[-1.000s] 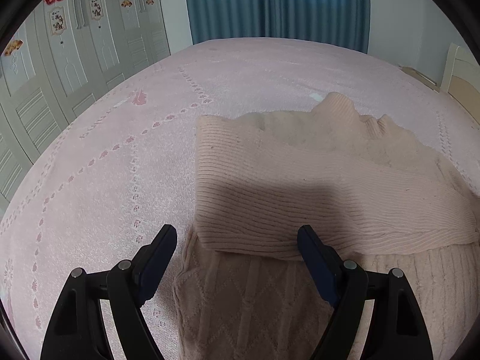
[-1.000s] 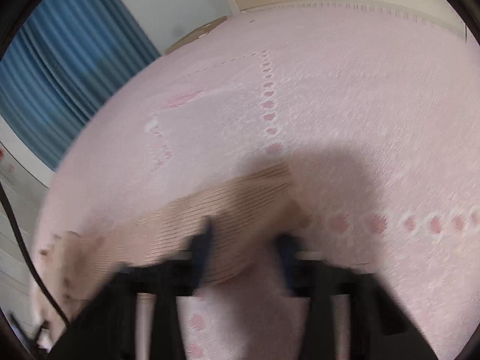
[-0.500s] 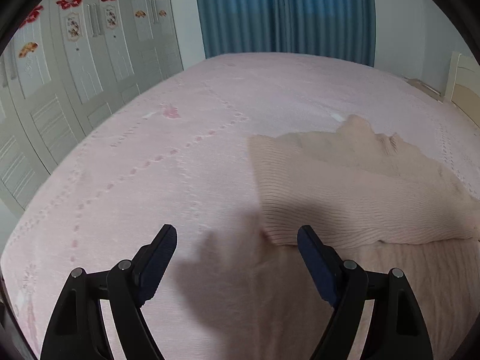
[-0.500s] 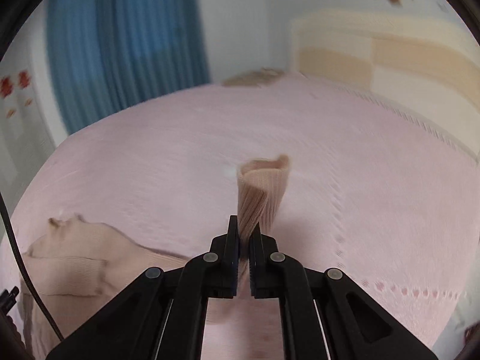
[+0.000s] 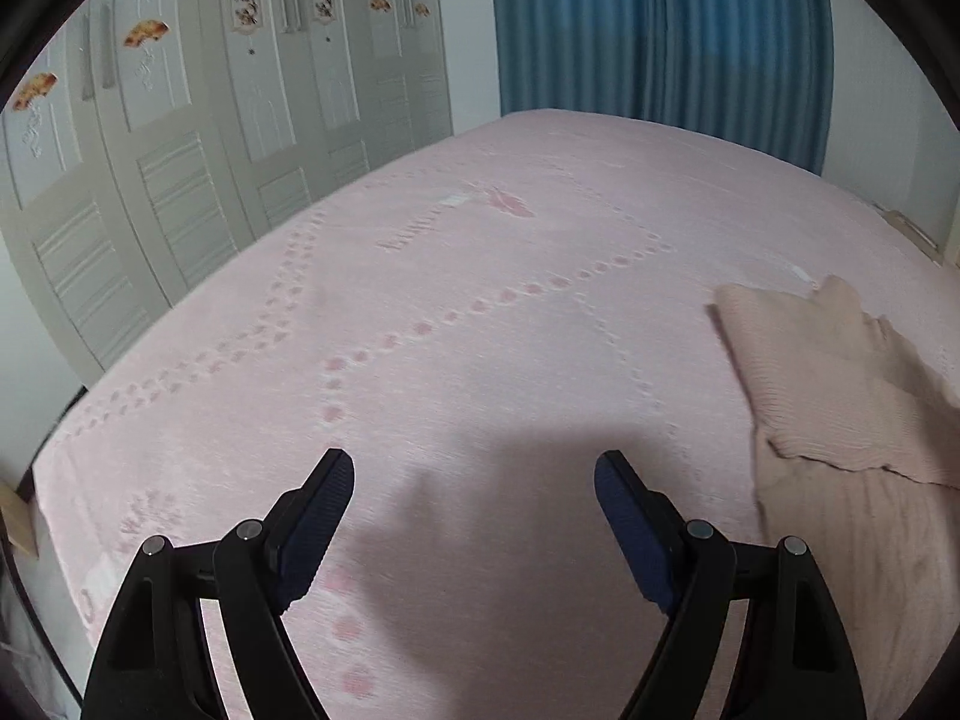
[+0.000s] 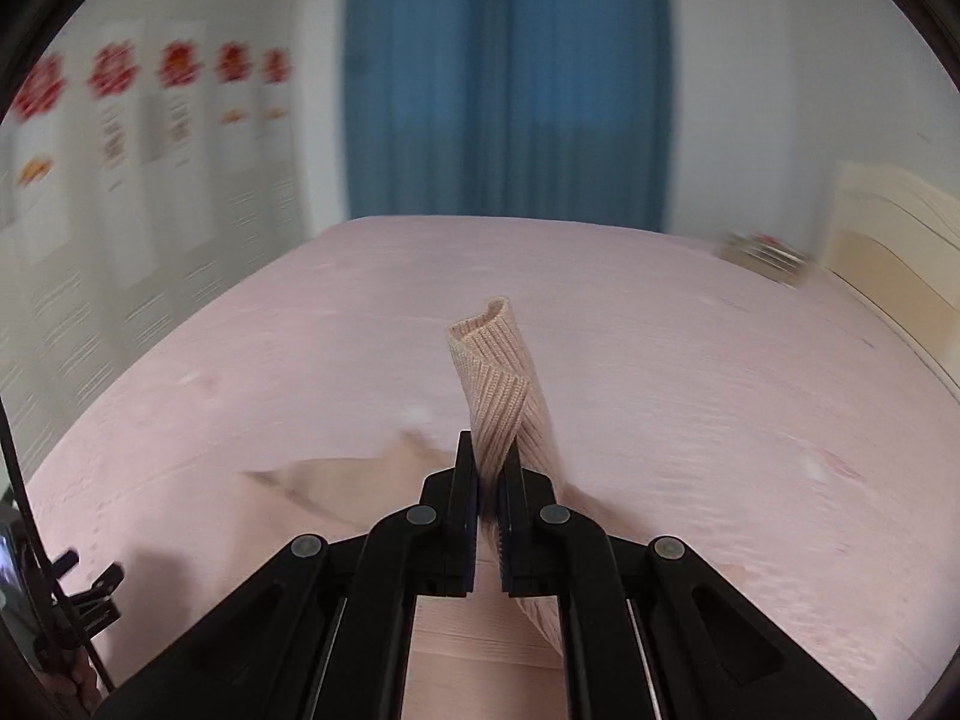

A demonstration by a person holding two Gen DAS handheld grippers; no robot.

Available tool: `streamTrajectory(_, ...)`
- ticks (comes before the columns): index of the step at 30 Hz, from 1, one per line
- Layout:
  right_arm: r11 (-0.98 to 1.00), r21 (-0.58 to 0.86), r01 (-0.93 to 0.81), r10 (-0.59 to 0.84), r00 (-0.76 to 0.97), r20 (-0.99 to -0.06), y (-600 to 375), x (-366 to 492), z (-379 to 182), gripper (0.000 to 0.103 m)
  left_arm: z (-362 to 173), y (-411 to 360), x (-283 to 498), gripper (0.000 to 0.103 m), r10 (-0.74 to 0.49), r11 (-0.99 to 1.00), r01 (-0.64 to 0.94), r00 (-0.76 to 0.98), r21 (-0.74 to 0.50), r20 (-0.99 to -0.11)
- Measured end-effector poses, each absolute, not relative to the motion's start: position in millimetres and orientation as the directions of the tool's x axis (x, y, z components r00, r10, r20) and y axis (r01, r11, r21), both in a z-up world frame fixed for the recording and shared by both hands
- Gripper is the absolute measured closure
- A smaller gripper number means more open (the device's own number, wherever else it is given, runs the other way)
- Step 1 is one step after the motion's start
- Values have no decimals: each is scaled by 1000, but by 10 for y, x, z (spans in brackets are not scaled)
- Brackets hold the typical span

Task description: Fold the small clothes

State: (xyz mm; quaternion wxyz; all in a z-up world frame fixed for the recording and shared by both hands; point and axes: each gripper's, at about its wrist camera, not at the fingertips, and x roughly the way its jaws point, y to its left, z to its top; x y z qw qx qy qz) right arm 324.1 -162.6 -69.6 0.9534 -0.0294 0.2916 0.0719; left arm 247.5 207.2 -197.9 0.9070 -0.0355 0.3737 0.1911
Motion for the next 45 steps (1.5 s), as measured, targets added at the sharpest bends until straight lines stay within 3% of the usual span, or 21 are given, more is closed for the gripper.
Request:
streamTrajectory(9, 926, 1, -377, 267, 654, -708, -454, 3320, -1763, 95, -2003, 2199, 2500, 21, 278, 928, -372, 649, 24, -708)
streamTrajectory(12, 909, -27, -416, 258, 611, -748, -338, 3266, -1994, 84, -2035, 2189, 2540, 21, 265, 929, -369, 646, 11, -716)
streamTrajectory(13, 907, -30, -421, 260, 613, -746, -366, 3232, -2020, 72, -2041, 2169, 2552, 21, 258, 930, -366, 646, 5, -718)
streamTrajectory(14, 907, -29, -420, 265, 622, -737, -416, 3173, -2022, 63, -2035, 2142, 2577, 21, 247, 933, -360, 650, -5, -719)
streamTrajectory(16, 914, -24, -405, 265, 642, -719, -570, 3093, -1982, 58, -2030, 2063, 2611, 21, 230, 938, -347, 656, -17, -719)
streamTrajectory(25, 971, 15, -238, 176, 671, -720, -2193, 2987, -1876, 56, -2047, 1445, 2891, 21, 41, 968, -208, 681, -139, -731)
streamTrajectory(31, 990, 67, -125, 131, 625, -770, -3077, 2982, -2205, 56, -2102, 930, 3105, 21, 15, 990, -111, 685, -84, -729)
streamTrajectory(33, 990, 111, -87, 141, 611, -779, -3267, 2987, -2323, 56, -2131, 860, 3188, 28, -3, 992, -92, 673, -87, -740)
streamTrajectory(35, 984, 163, -77, 176, 589, -788, -3359, 3010, -2373, 56, -2176, 815, 3274, 47, -4, 991, -97, 656, -89, -755)
streamTrajectory(45, 988, 87, -128, 146, 594, -791, -3322, 2947, -2445, 56, -2200, 791, 3433, 66, -11, 986, -120, 657, -119, -754)
